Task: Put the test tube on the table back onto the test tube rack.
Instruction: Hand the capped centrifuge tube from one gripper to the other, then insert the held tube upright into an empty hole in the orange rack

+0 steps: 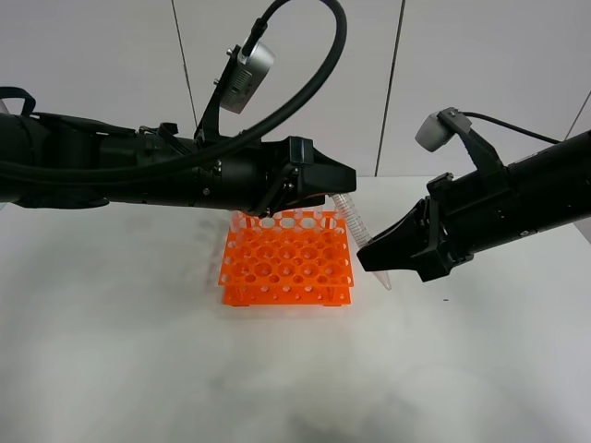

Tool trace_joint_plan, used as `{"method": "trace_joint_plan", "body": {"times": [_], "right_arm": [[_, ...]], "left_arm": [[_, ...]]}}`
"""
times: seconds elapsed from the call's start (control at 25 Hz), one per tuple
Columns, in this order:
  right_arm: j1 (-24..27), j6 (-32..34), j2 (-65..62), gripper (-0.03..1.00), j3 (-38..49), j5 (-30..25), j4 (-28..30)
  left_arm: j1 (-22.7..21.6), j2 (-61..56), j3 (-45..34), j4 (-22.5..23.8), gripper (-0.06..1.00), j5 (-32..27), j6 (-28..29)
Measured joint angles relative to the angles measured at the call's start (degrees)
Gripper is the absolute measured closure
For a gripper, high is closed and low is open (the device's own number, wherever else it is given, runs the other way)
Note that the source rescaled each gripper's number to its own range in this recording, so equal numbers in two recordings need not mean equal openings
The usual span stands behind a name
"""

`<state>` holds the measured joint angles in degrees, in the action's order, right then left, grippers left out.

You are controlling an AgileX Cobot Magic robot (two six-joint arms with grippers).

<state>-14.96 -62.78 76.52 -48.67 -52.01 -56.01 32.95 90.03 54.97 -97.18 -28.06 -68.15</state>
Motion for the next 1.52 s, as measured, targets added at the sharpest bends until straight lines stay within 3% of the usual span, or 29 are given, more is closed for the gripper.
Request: {"method": "trace_joint_plan", "body": {"times": [0.16, 0.32, 0.48, 0.56, 0.64, 1.04, 1.08, 1.12, 1.24, 1.32, 1.52], "right_arm": [[0.0, 0.0, 0.0, 0.96, 0.0, 0.0, -0.9], [0.0, 0.0, 0.0, 0.96, 0.0, 0.0, -1.0], [0.0, 0.0, 0.0, 0.96, 0.0, 0.0, -1.0], [0.0, 0.0, 0.0, 0.96, 0.0, 0.0, -1.0], [0.0, 0.1, 0.0, 0.96, 0.0, 0.0, -1.0], [0.0, 0.2, 0.1, 0.94, 0.0, 0.6, -0.9], [0.0, 0.2, 0.1, 0.88, 0.0, 0.8, -0.9], [0.0, 0.2, 0.1, 0.75, 0.0, 1.4, -1.2], [0.0, 0.2, 0.1, 0.24, 0.0, 3.0, -1.2], [0.0, 0.2, 0.1, 0.06, -0.1, 3.4, -1.2], [0.0, 6.4, 0.1, -0.03, -5.6, -1.2, 4.6]], "left_arm": [[0.0, 0.0, 0.0, 0.0, 0.23, 0.0, 0.0], [0.0, 0.0, 0.0, 0.0, 0.36, 0.0, 0.0], [0.1, 0.0, 0.0, -0.1, 0.42, -0.3, 0.0], [0.2, 0.0, 0.0, -0.3, 0.6, -0.5, 0.0], [0.2, -0.1, 0.0, -0.6, 0.94, -1.2, 0.0], [0.4, -0.1, 0.0, -0.9, 0.92, -1.2, 0.0], [0.4, -0.1, 0.0, -0.7, 0.92, -1.0, 0.0], [0.4, -0.1, 0.0, -0.6, 0.92, -0.8, 0.0], [0.4, -0.1, 0.0, -0.6, 0.92, -0.6, 0.0], [0.4, -0.1, 0.0, -0.5, 0.92, -0.4, 0.0], [0.4, -0.1, 0.0, -0.5, 0.92, -0.1, 0.0]]}}
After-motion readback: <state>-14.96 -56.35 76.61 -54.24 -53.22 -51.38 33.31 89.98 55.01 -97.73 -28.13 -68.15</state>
